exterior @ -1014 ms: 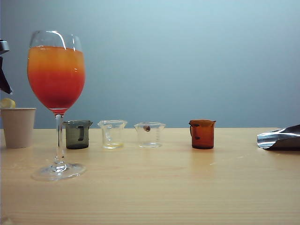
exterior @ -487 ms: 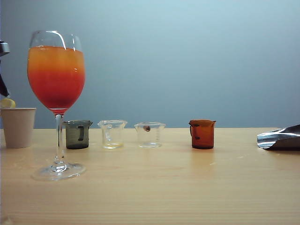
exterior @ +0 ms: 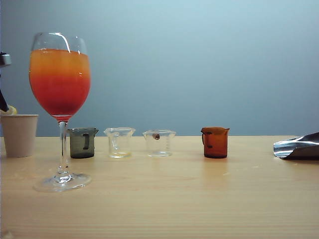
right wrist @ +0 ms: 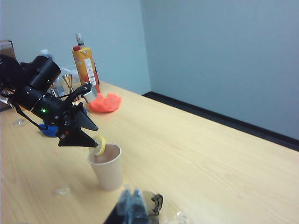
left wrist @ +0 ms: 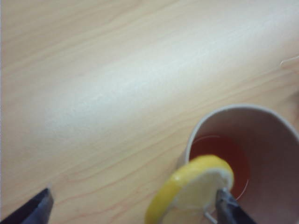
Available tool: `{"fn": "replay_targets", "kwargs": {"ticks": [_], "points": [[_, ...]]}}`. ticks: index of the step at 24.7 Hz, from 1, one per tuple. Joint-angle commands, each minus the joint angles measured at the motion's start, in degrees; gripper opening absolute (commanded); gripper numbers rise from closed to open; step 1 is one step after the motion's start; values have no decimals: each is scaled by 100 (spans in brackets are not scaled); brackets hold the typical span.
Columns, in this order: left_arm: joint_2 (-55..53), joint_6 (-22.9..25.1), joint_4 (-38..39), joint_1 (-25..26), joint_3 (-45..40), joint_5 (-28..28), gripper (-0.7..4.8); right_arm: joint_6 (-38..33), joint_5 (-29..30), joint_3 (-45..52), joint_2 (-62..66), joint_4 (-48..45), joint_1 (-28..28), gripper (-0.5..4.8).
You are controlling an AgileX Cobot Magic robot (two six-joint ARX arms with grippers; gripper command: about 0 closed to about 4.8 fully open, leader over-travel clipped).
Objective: Pick up the lemon slice from the paper cup on the left and carefully insert it into the rim of the goblet.
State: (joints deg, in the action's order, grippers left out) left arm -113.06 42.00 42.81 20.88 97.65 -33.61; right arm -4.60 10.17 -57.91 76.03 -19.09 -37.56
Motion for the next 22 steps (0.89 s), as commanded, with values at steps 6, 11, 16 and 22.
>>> {"fn": "replay_targets", "kwargs": {"ticks": [6,11,16,22], "points": [[-116,0,-48,-11,7,-339,479,13,-26,-17,9,-31,0,-5],[-122,-44,-39,-7,7,-503,268,15,-153,-17,9,-46,4,-5],[-122,-46,35,-4,7,-520,179,15,-170,-17,9,-48,4,-5],[-122,-72,87,-4,9,-527,113,15,-170,-20,9,-94,4,-5]]}}
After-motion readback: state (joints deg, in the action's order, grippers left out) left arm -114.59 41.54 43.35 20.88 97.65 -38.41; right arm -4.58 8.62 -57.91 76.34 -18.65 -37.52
